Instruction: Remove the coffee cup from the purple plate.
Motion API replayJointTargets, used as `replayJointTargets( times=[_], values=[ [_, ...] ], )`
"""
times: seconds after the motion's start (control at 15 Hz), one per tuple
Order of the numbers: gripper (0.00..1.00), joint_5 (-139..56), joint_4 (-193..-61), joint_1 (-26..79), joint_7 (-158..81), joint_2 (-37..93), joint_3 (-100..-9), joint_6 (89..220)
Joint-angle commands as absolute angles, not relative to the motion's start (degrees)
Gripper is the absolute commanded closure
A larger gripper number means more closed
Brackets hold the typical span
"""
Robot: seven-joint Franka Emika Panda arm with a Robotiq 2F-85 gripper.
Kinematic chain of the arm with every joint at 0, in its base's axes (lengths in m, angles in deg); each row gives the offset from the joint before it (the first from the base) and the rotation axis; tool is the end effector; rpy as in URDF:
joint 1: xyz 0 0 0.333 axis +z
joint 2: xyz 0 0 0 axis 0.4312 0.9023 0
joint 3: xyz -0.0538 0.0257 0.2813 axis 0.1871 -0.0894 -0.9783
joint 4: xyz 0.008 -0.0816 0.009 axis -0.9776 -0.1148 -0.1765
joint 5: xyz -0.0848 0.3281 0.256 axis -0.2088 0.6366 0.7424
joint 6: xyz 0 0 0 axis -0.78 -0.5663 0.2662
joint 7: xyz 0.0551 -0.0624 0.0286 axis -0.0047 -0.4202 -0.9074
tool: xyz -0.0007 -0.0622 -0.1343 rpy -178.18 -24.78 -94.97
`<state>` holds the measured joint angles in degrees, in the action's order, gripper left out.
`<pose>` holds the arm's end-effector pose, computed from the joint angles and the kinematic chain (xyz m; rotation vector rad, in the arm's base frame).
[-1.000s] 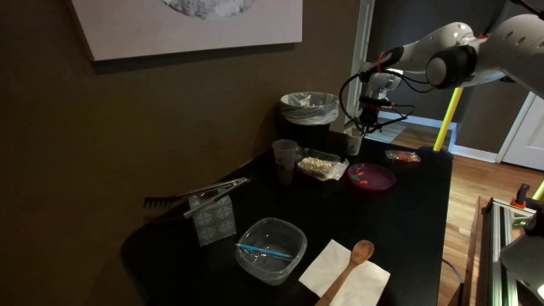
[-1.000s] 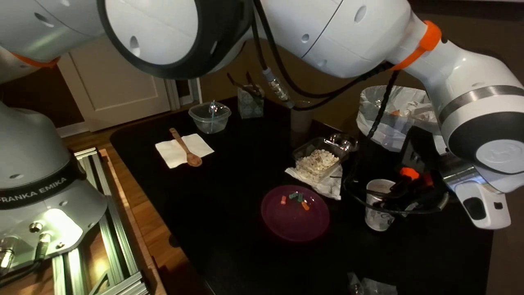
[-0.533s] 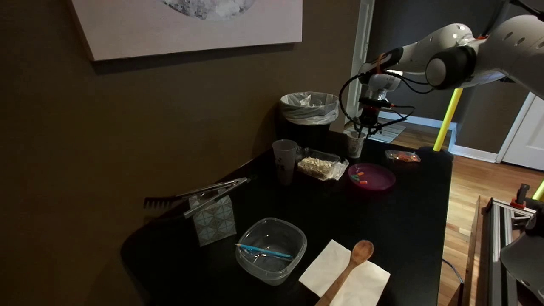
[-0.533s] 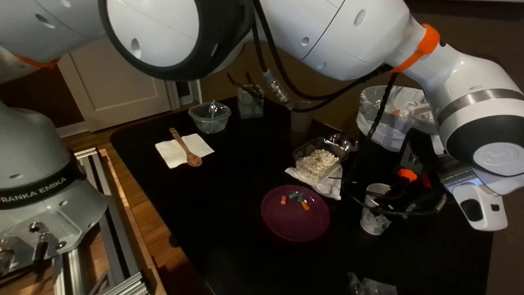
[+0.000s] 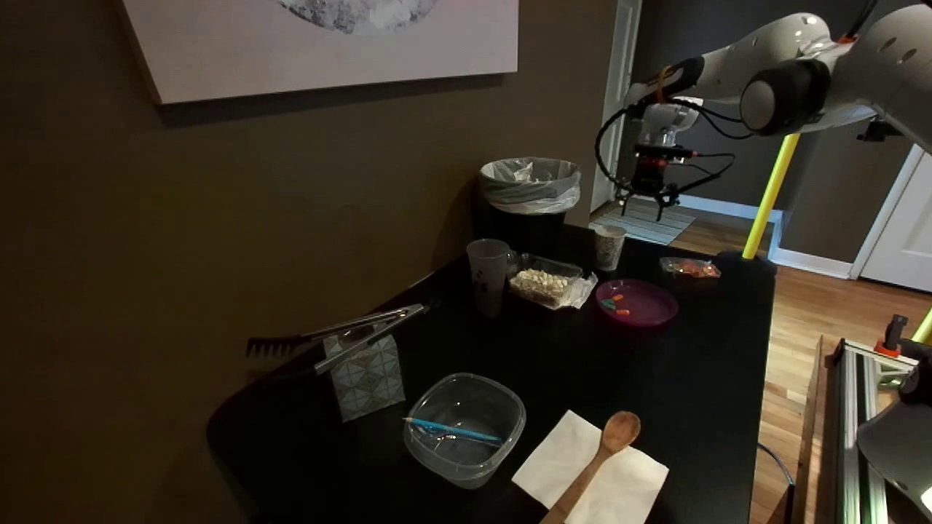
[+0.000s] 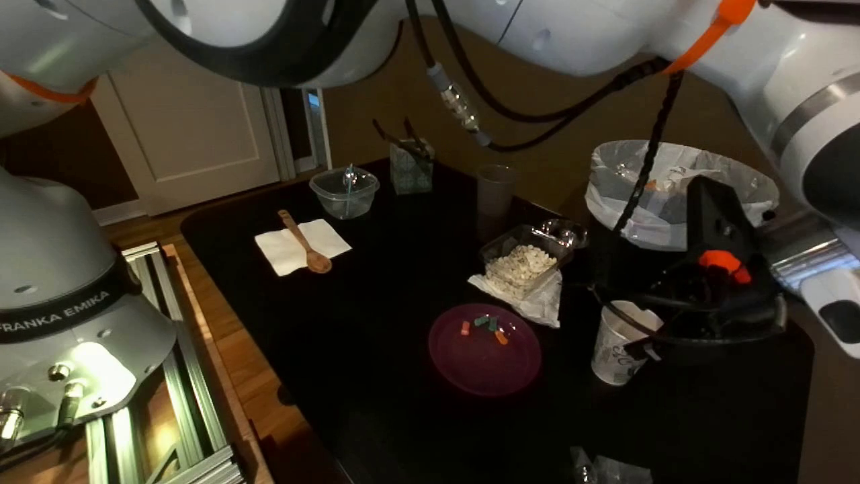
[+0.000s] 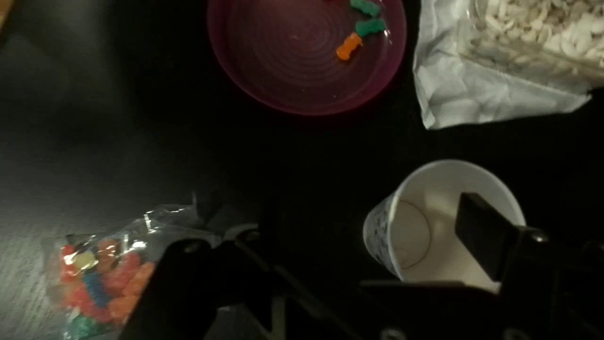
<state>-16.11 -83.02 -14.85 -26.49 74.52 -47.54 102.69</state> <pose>0.5320 -0.4941 0.1577 -2.2887 1.5194 0.5588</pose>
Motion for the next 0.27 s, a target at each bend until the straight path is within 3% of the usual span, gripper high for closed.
replayJointTargets(
  times=[0.0,0.2],
  values=[
    [0.00,-19.9,-85.5,-16.7,-38.8,68.6,-47.2,94.5],
    [0.00,-20.5,-83.2,-17.0,-40.0,69.0,-46.9,93.4]
  ],
)
